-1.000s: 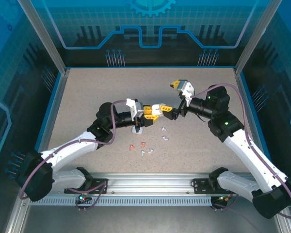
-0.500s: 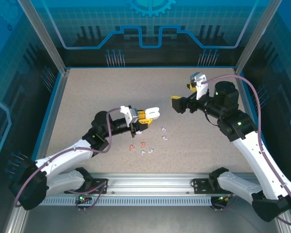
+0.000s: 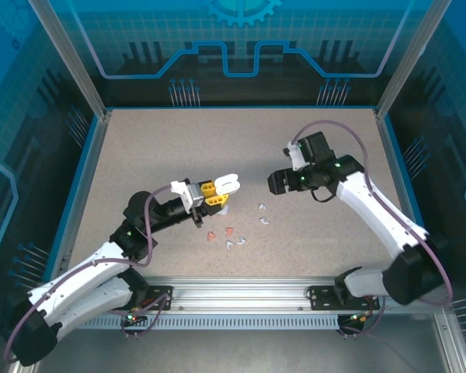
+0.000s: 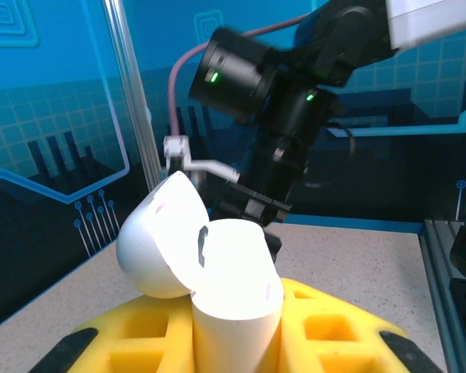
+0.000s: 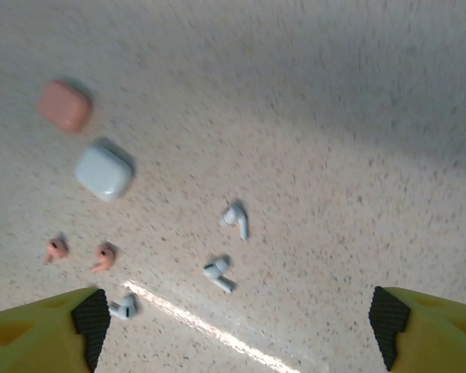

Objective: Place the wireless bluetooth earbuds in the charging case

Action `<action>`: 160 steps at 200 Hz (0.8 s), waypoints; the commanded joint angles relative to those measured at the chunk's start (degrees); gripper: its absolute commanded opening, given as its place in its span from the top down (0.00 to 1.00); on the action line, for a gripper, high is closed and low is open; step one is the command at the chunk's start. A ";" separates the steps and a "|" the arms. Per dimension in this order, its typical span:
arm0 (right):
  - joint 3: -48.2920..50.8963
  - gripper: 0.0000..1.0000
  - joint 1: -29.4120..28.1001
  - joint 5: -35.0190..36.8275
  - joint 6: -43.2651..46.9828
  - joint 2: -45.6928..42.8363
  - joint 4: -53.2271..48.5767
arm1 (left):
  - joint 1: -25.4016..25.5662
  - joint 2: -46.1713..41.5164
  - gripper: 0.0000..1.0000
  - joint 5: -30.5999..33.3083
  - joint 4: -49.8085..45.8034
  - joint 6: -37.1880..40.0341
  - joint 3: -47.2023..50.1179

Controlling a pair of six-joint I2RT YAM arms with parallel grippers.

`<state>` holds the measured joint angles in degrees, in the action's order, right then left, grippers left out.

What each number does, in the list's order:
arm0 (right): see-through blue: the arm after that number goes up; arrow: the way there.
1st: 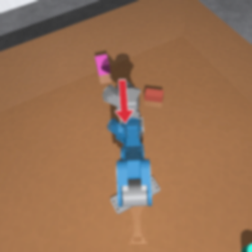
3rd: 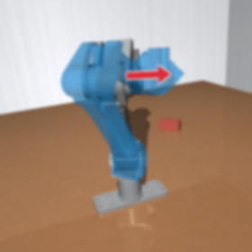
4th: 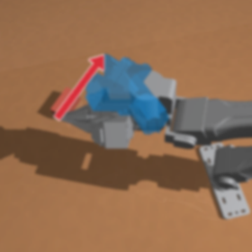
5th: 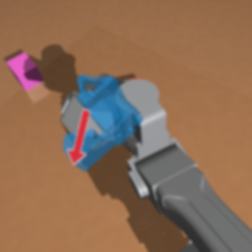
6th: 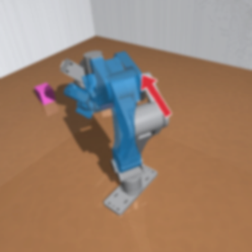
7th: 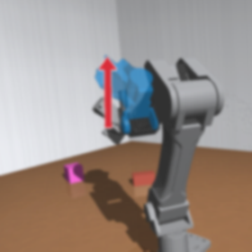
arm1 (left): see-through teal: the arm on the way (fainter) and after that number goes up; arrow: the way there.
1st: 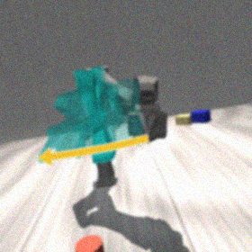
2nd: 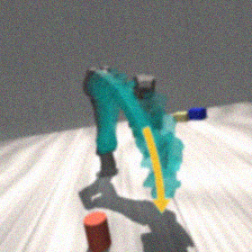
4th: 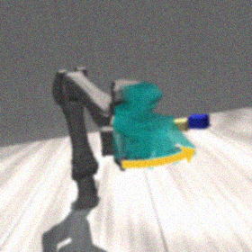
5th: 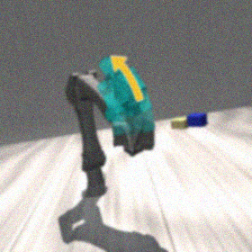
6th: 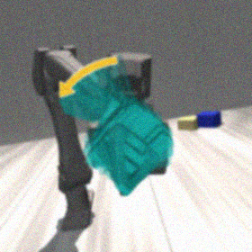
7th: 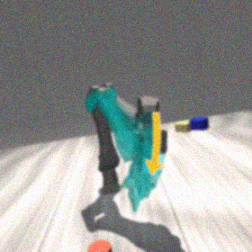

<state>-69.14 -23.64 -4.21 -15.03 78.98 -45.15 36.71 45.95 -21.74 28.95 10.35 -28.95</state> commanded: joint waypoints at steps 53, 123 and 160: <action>-10.75 0.29 -6.50 5.24 1.97 19.97 -8.51 | 0.46 -3.05 1.00 1.71 -2.45 1.25 1.18; -19.04 0.36 -11.15 9.57 4.55 33.90 -12.11 | 0.46 -3.12 1.00 1.95 -2.95 1.26 1.44; -20.53 0.41 -11.74 9.14 5.02 37.64 -12.36 | 0.47 -3.33 1.00 2.13 -2.93 1.08 1.62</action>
<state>-87.77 -34.57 4.54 -11.09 114.48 -55.07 36.71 43.75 -20.69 25.69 10.68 -28.16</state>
